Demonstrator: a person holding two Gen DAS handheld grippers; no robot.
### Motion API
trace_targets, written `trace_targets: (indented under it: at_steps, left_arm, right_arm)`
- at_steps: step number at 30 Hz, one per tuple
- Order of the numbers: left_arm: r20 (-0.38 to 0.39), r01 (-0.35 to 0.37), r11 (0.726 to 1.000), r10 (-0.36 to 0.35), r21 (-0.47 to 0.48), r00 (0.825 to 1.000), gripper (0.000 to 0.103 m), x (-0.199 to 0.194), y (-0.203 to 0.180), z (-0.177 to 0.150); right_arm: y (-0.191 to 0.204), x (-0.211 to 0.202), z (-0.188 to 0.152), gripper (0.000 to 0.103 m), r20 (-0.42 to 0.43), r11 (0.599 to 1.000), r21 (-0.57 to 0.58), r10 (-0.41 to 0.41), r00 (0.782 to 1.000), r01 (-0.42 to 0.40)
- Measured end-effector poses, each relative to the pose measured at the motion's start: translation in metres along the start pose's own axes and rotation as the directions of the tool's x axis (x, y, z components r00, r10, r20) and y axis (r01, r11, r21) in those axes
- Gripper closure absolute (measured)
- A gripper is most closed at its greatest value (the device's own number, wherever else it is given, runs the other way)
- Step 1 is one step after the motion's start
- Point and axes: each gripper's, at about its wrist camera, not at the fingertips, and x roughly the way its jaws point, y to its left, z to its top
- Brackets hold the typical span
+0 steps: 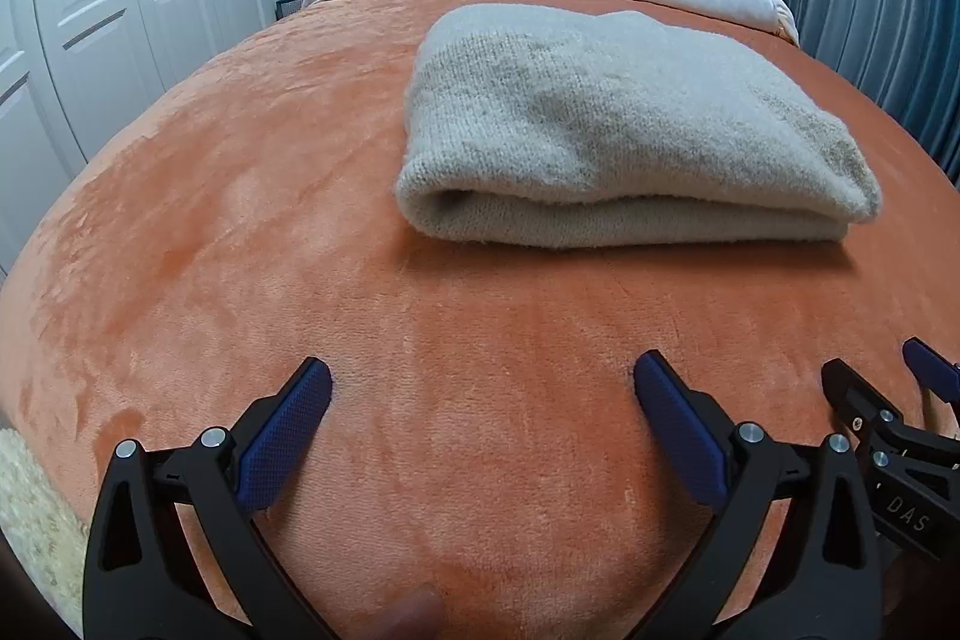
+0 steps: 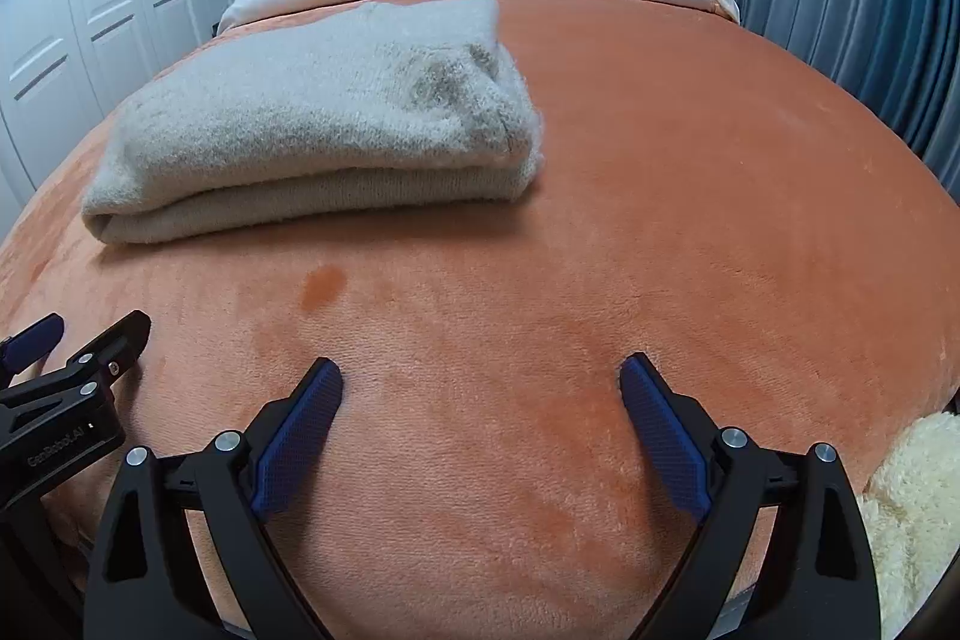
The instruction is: Fold small clothes
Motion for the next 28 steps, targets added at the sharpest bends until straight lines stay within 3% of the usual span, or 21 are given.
trace_targets:
  at_steps: [28]
  left_arm:
    - [0.004, -0.015, 1.0, 0.015, 0.003, 1.0, 0.005, -0.0019, -0.0061, -0.0018]
  right_arm:
    - [0.0056, -0.0009, -0.0025, 0.011, 0.003, 1.0, -0.002, -0.01, 1.0, 0.01]
